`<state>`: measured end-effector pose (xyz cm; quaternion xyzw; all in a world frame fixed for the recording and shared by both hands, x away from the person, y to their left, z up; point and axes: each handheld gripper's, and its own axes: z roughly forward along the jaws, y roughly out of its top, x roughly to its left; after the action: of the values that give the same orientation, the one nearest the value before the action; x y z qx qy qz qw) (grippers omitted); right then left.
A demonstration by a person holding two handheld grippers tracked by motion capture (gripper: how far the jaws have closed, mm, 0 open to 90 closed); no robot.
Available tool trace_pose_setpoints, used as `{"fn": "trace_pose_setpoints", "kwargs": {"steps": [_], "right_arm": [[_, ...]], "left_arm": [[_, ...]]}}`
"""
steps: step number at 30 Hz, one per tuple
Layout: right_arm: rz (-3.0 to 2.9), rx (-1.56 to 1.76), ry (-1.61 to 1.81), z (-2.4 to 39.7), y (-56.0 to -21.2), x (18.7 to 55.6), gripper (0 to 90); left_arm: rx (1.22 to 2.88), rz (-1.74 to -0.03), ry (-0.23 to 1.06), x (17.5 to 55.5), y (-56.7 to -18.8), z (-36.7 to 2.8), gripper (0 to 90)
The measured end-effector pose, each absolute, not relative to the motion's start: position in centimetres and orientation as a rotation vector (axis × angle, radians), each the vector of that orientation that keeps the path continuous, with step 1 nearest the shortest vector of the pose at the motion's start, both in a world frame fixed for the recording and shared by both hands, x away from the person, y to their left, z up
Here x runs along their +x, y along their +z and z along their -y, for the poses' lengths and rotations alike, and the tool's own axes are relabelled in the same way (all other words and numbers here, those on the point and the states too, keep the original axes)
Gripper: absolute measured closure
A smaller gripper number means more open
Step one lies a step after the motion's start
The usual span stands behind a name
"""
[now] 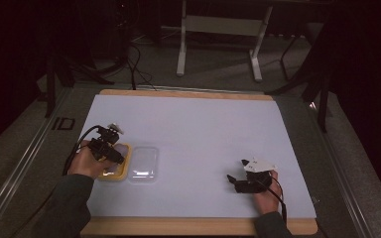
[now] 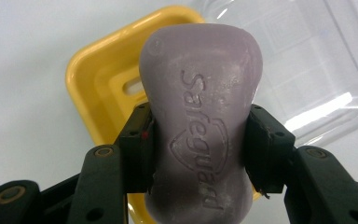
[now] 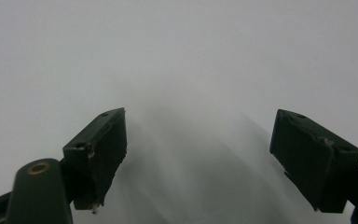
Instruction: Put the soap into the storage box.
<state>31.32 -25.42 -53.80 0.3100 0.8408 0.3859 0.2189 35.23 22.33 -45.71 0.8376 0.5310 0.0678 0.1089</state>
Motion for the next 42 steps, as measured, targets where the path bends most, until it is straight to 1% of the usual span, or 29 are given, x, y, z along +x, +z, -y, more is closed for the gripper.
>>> {"fn": "trace_pose_setpoints", "kwargs": {"steps": [10, 13, 21, 24, 27, 32, 35, 42], "right_arm": [[-2.328, 0.859, 1.065, 25.4, -53.8, 31.3, 18.3], [-2.329, 0.859, 1.064, 25.4, -53.8, 31.3, 18.2], [-2.331, 0.854, 1.061, 25.3, -53.8, 31.3, 18.2], [-2.334, 0.854, 1.055, 25.3, -53.8, 31.3, 18.2], [-2.336, 0.85, 1.05, 25.3, -53.8, 31.3, 18.3], [-2.338, 0.846, 1.044, 25.2, -53.9, 31.3, 18.3], [-2.341, 0.846, 1.041, 25.2, -53.9, 31.3, 18.3], [-2.342, 0.842, 1.038, 25.2, -53.9, 31.3, 18.3]], "left_arm": [[2.414, -1.662, 0.157, 35.7, -47.8, -23.2, 50.0], [2.411, -1.695, 0.165, 36.0, -48.2, -23.1, 50.0], [2.39, -1.736, 0.166, 36.3, -48.9, -23.1, 49.7], [2.376, -1.745, 0.147, 36.4, -49.0, -23.3, 49.4], [2.37, -1.74, 0.135, 36.4, -49.0, -23.5, 48.8], [2.344, -1.726, 0.127, 36.3, -48.3, -23.8, 44.6], [2.345, -1.707, 0.141, 36.1, -47.7, -23.8, 42.4], [2.366, -1.654, 0.194, 35.7, -46.8, -23.1, 41.9]]}}
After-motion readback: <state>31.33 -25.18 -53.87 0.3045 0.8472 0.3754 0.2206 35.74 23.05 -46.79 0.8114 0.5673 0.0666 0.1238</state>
